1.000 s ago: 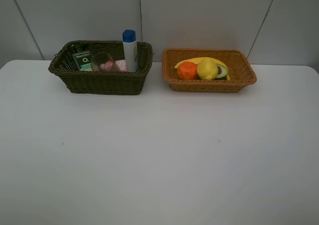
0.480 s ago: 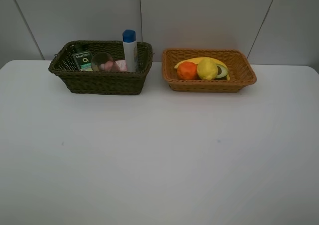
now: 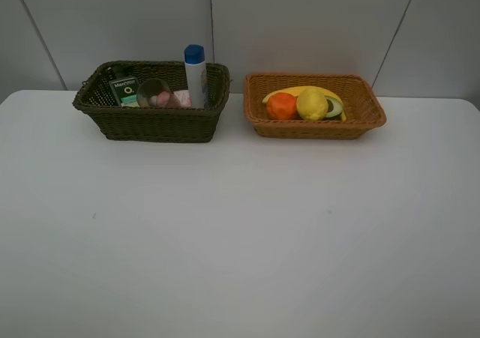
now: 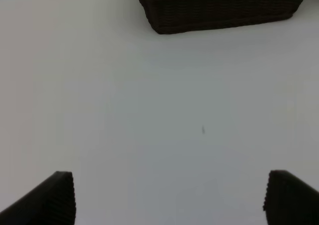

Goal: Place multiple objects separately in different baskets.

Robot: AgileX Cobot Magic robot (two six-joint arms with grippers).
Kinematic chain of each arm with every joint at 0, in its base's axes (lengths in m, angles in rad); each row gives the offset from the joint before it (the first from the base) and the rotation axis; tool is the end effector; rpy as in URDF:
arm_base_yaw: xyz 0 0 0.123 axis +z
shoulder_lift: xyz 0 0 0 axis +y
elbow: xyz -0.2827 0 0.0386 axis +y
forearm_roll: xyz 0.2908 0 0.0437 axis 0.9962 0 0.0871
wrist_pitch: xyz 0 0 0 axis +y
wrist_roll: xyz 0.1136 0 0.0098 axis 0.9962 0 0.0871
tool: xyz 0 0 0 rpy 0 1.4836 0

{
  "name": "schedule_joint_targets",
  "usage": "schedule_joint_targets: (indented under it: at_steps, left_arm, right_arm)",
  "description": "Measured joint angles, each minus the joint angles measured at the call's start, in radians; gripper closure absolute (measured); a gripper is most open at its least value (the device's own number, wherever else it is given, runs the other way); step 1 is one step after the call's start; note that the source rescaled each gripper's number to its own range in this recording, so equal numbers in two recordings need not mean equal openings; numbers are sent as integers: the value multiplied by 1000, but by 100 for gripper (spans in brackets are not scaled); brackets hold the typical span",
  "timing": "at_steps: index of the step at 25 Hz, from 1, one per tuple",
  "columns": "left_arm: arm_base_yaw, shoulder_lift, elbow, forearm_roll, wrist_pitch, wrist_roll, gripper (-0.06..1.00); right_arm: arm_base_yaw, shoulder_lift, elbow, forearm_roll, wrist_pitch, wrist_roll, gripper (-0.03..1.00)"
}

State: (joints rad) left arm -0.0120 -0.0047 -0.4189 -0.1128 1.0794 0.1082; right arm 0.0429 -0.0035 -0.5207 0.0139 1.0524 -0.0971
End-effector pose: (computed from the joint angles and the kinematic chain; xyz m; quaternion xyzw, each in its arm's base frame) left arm 0.0598 -0.0120 0.2587 0.0531 0.8740 -0.0332 0.4818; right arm 0.0500 0.0035 0.2952 -0.0594 0.8425 -0.0076 0.5353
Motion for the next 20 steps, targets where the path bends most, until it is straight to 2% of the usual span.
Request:
schedule_joint_targets:
  at_steps: [20]
  left_arm:
    - [0, 0, 0, -3, 0, 0, -6]
  right_arm:
    - [0, 0, 0, 0, 0, 0, 7]
